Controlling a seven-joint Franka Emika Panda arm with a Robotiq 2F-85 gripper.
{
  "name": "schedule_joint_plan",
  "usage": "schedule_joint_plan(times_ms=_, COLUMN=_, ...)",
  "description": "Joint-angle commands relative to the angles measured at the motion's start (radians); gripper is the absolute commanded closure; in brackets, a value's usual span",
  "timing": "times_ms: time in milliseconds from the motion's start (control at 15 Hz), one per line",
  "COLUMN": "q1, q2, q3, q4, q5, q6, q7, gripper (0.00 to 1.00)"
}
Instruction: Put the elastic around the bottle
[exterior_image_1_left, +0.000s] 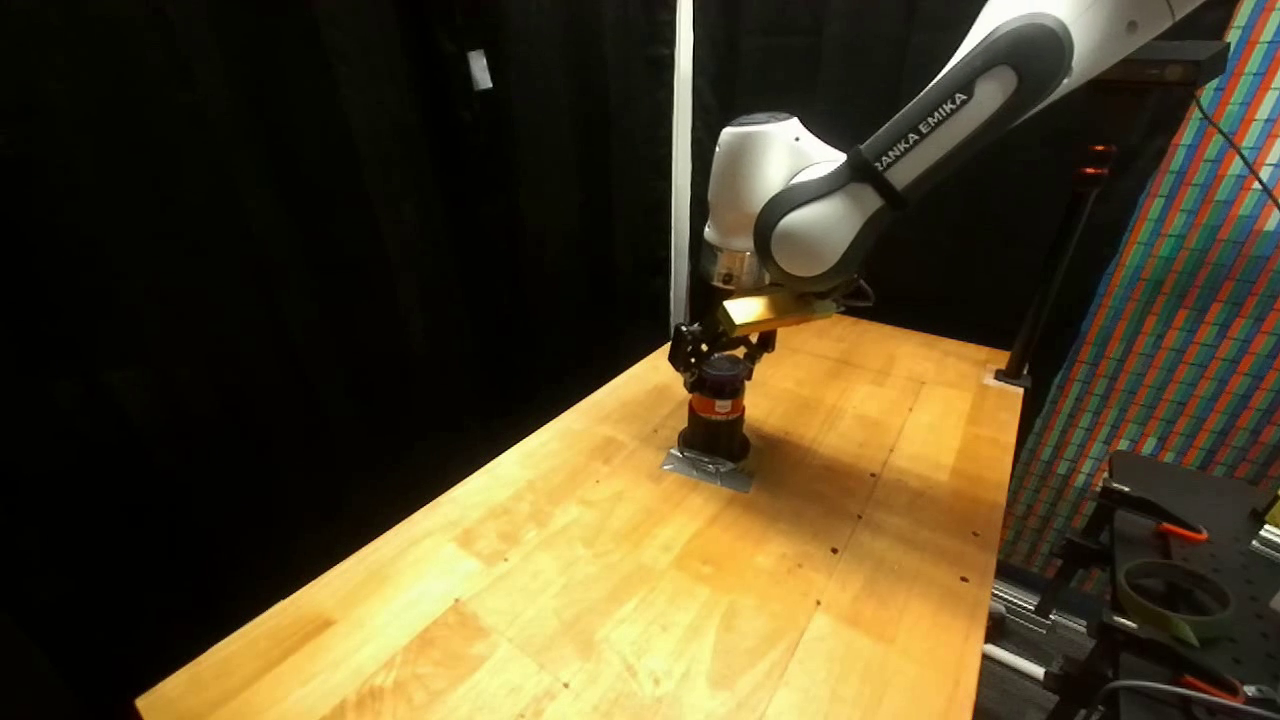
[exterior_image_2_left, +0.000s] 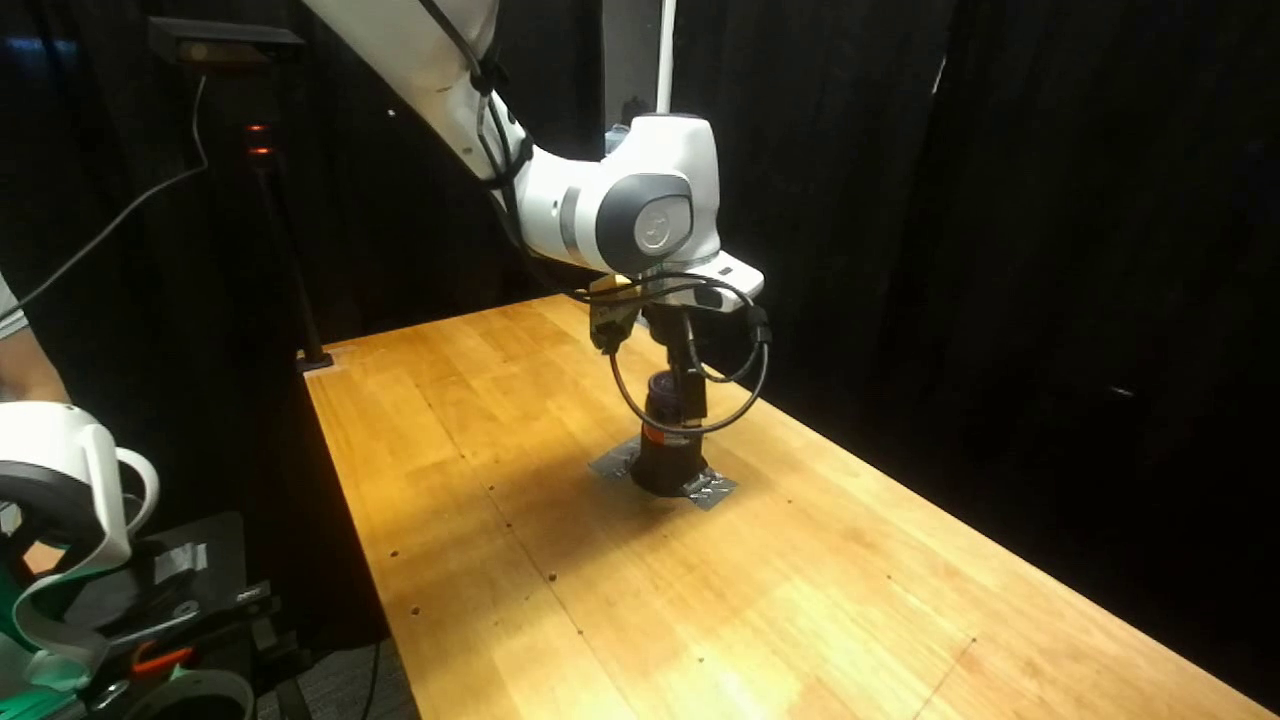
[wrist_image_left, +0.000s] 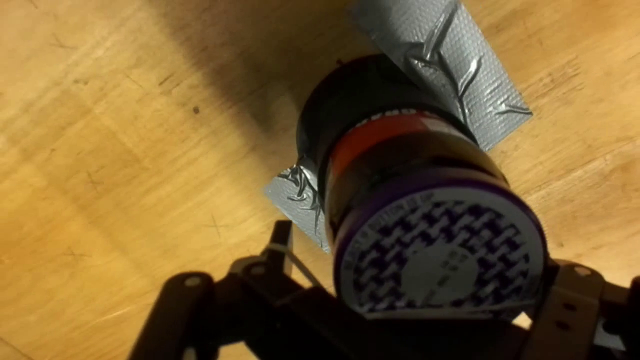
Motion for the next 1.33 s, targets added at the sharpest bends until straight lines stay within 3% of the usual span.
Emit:
schedule_joint_plan(times_ms=0, q1=-0.013, q2=-0.022, q3=0.025, q4=0.019, q5=0.059, q6=-0.145, q7=-0.051, gripper=0.0)
schedule_joint_plan(times_ms=600, q1=-0.028, q2=-0.068, q3=0.048, q4=-0.045, q5=0.132, q6=-0.18, q7=-0.102, gripper=0.0)
schedule_joint_plan(times_ms=1133, q1=-0.011, q2=-0.146, q3=0.032, q4=-0.198, q5=0.126, q6=-0.049, q7=-0.072, gripper=0.0)
schedule_joint_plan(times_ms=1200, q1=-0.008, q2=-0.157, q3=0.03, q4=-0.221, q5=0.122, q6=-0.015, q7=-0.066, gripper=0.25)
schedule_joint_plan(times_ms=1267, q1=-0.006, q2=-0.169, q3=0.031, q4=-0.245, q5=0.122, q6=0.017, q7=-0.066, gripper=0.26)
